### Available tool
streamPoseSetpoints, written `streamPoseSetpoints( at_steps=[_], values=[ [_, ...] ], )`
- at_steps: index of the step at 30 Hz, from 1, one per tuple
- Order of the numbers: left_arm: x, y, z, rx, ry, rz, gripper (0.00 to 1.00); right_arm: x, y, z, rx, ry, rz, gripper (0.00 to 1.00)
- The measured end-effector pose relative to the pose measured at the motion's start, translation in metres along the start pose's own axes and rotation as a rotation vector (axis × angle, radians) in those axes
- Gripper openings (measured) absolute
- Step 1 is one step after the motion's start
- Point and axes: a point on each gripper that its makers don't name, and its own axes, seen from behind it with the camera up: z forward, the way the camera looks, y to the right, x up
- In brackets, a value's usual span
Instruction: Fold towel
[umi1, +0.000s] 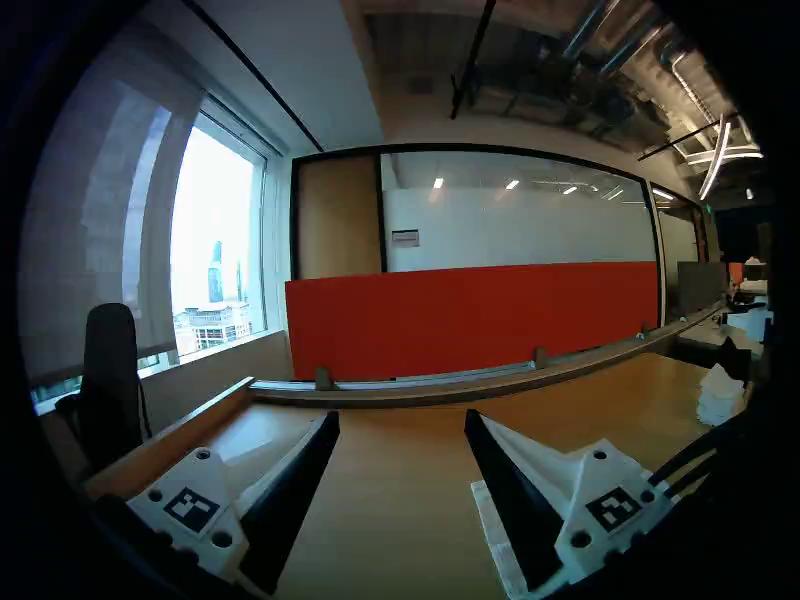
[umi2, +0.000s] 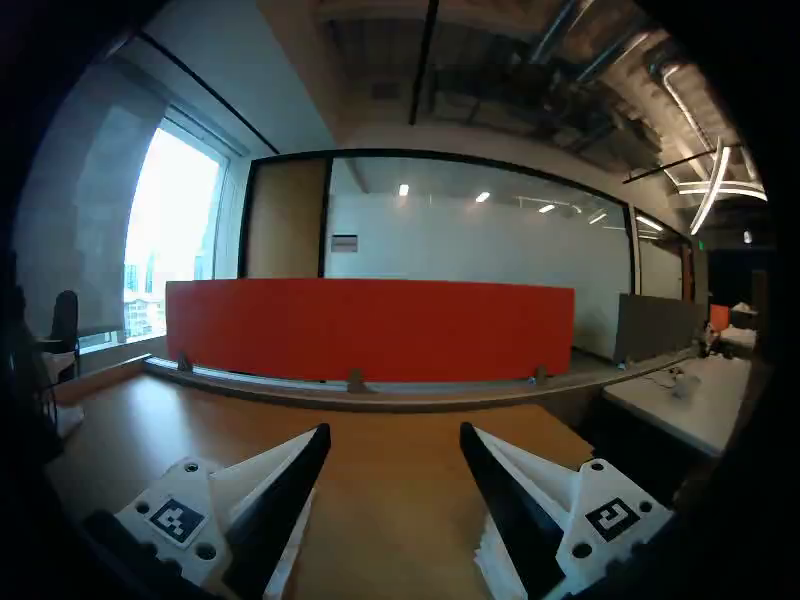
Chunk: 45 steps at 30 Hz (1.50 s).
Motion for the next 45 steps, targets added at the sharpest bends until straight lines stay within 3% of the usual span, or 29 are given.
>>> streamPoseSetpoints(
  at_steps=[11,21,27,33,45],
  values=[
    [0.05,0.006,0.0,-0.014,-0.004,-0.002,0.93,0.04,-0.004,-0.017,0.02,-0.011,-0.004,1.0],
    [0.065,0.008,-0.004,-0.038,-0.02,0.018,0.93,0.052,-0.017,-0.023,0.042,-0.019,-0.02,1.0],
    [0.065,0.007,-0.007,-0.059,-0.042,0.04,0.93,0.053,-0.017,-0.02,0.038,-0.028,-0.036,1.0],
    [0.055,0.01,-0.01,-0.104,-0.089,0.065,0.93,0.044,-0.021,-0.019,0.061,-0.066,-0.09,1.0],
    [0.032,0.034,-0.019,-0.245,-0.19,0.114,0.93,0.014,-0.043,-0.019,0.199,-0.175,-0.223,1.0]
  ],
)
